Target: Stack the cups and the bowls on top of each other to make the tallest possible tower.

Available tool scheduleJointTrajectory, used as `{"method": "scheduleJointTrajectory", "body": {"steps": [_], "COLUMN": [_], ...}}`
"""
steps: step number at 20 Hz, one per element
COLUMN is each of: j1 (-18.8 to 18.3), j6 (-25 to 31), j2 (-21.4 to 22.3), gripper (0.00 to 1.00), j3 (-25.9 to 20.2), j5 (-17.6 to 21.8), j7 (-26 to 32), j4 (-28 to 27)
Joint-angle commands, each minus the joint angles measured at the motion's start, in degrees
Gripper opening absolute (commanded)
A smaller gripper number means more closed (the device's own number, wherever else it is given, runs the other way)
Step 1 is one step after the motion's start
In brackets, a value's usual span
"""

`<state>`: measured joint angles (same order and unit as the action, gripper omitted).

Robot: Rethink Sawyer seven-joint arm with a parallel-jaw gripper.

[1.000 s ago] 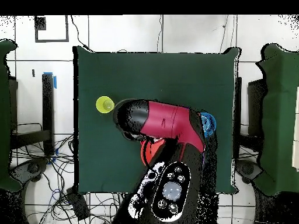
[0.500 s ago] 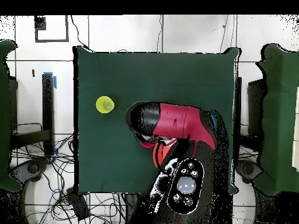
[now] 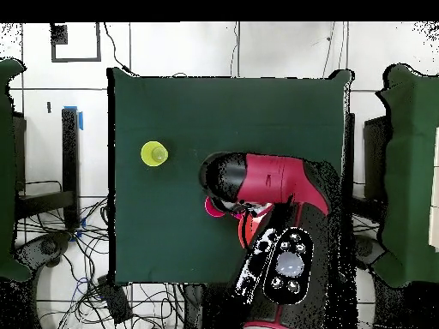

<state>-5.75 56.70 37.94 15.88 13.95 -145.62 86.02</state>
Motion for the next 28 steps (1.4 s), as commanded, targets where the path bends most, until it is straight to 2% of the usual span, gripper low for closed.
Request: {"method": "scheduleJointTrajectory", "body": {"steps": [1,7,12,18,28], "j1": [-2.1,-2.3,-2.2,-2.3,-2.7], "j6": [-5.9,-7.8,-9.1,-10.4,-8.3], "j2": [-4.9,-7.8,-8.9,-8.8,-7.3], "gripper": [0.0,0.0,0.0,0.0,0.0], "j3": [-8.1,-8.6,-8.9,-9.4,-10.6], "j5": [7.3,10.3,11.3,11.3,9.6], "j7": [14.1,11.0,9.4,8.3,9.1], "j4": [-2.6,-4.6,-5.0,-3.5,-3.2]}}
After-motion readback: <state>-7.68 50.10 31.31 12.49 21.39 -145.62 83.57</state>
